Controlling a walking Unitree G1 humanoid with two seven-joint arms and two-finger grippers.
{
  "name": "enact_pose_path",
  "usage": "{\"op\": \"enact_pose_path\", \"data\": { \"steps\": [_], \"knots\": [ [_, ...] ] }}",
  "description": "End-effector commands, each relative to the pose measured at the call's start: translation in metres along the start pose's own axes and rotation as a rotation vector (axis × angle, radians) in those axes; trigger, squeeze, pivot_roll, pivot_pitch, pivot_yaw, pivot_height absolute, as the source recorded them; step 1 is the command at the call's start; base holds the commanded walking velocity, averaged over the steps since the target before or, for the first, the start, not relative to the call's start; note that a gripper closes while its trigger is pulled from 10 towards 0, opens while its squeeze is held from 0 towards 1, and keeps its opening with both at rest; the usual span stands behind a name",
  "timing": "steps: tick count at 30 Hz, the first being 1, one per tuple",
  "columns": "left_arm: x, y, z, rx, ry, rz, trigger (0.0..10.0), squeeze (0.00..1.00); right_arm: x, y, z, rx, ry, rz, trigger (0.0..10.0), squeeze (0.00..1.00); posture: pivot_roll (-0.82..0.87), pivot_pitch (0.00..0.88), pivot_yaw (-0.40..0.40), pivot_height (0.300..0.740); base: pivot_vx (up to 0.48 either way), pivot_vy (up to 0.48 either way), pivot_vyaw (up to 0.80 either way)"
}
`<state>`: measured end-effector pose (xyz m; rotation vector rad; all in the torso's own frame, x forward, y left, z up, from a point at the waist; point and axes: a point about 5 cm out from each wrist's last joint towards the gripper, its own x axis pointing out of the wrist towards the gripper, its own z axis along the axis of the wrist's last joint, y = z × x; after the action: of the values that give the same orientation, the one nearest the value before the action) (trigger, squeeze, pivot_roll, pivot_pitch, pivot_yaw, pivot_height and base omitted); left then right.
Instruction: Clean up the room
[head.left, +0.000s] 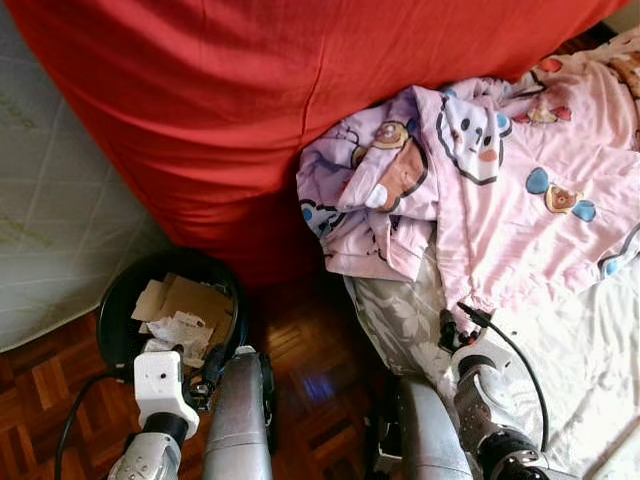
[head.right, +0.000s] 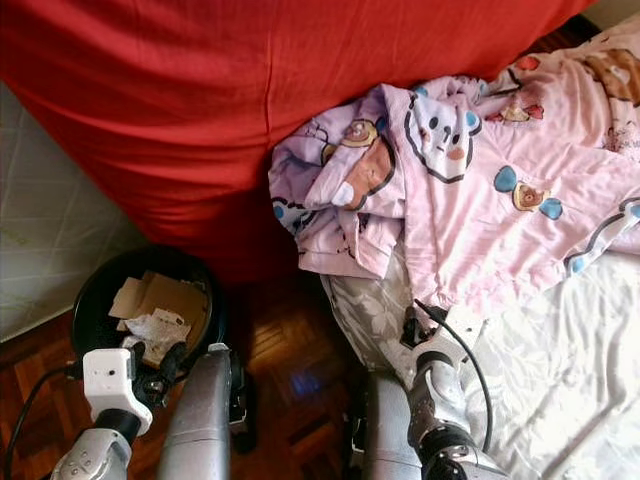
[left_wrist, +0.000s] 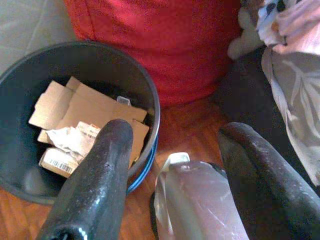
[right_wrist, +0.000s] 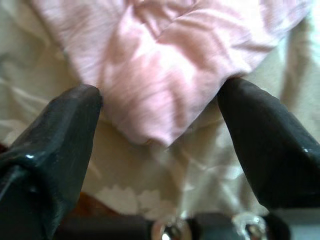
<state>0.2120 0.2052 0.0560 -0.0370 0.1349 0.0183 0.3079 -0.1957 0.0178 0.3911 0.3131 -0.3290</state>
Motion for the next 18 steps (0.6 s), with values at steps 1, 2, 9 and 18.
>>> {"op": "enact_pose_path", "data": {
  "steps": [1, 2, 9, 18],
  "knots": [
    [-0.008, -0.001, -0.008, -0.002, 0.048, 0.002, 10.0, 0.0, -0.003, -0.007, -0.007, -0.028, 0.024, -0.023, 10.0, 0.0, 0.18, 0.49, -0.004, 0.618, 0.0, 0.0, 0.0],
    [-0.009, 0.0, -0.007, -0.002, 0.05, 0.005, 10.0, 0.0, -0.002, -0.007, -0.006, -0.039, 0.023, -0.025, 10.0, 0.0, 0.19, 0.498, -0.005, 0.618, 0.0, 0.0, 0.0],
    [-0.014, 0.001, -0.006, -0.002, 0.059, 0.011, 10.0, 0.0, -0.001, -0.005, -0.004, -0.056, 0.023, -0.013, 0.0, 0.0, 0.19, 0.513, -0.005, 0.618, 0.0, 0.0, 0.0],
    [-0.019, 0.002, -0.006, -0.001, 0.077, 0.019, 10.0, 0.0, -0.002, -0.002, -0.007, -0.078, 0.03, 0.008, 0.0, 0.0, 0.18, 0.539, -0.005, 0.618, 0.0, 0.0, 0.0]
  ]
}}
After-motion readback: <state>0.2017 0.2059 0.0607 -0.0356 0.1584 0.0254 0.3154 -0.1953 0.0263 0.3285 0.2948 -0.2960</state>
